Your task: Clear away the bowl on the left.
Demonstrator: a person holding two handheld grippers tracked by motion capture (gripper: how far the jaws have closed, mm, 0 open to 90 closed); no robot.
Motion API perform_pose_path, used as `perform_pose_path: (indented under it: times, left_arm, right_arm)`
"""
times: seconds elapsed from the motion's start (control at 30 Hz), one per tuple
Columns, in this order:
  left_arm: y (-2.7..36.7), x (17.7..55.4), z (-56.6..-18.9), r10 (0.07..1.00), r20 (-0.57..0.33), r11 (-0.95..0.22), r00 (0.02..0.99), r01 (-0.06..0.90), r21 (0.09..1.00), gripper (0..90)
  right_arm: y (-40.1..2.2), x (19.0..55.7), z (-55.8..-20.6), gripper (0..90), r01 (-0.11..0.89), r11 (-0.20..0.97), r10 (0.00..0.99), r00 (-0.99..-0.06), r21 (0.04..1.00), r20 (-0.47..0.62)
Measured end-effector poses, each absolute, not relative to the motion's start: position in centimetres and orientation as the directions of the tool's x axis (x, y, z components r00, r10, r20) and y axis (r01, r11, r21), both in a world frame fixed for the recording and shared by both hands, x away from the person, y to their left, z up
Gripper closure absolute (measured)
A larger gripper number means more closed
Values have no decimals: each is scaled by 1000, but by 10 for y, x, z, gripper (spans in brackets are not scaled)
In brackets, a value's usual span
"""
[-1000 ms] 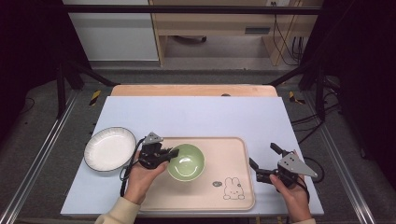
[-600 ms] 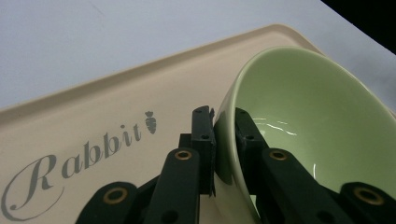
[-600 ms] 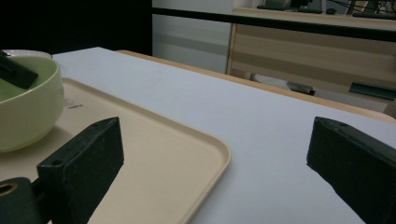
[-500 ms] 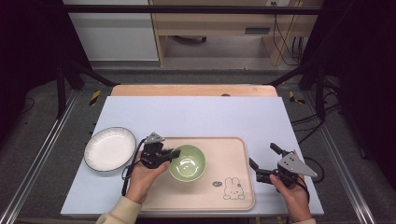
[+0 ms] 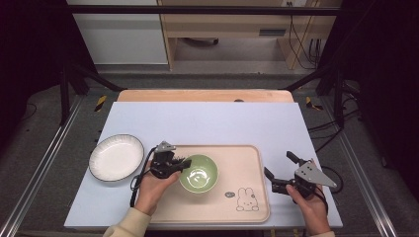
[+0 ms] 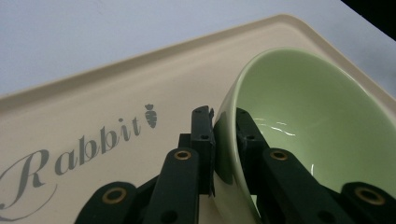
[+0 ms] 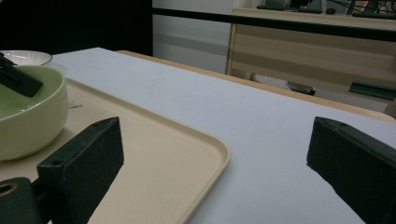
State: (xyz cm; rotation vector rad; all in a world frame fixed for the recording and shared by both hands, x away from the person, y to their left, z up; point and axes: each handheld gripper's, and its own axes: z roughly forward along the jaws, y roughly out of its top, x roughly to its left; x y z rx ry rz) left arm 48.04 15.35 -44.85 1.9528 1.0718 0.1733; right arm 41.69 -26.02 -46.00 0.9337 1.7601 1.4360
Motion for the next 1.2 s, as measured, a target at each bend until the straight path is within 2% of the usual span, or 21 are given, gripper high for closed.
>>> perform_pose_path:
  times: [0.53,1.2]
  left_arm:
    - [156,483,-453,740,-274,-250,615,629,736,821]
    - [153,483,-456,753,-229,-272,617,608,746,829]
  right_arm:
    - [-260,416,-460,39,115,138,853,-519,984,-59]
    - [-261,416,-460,39,117,134,853,-519,984,-54]
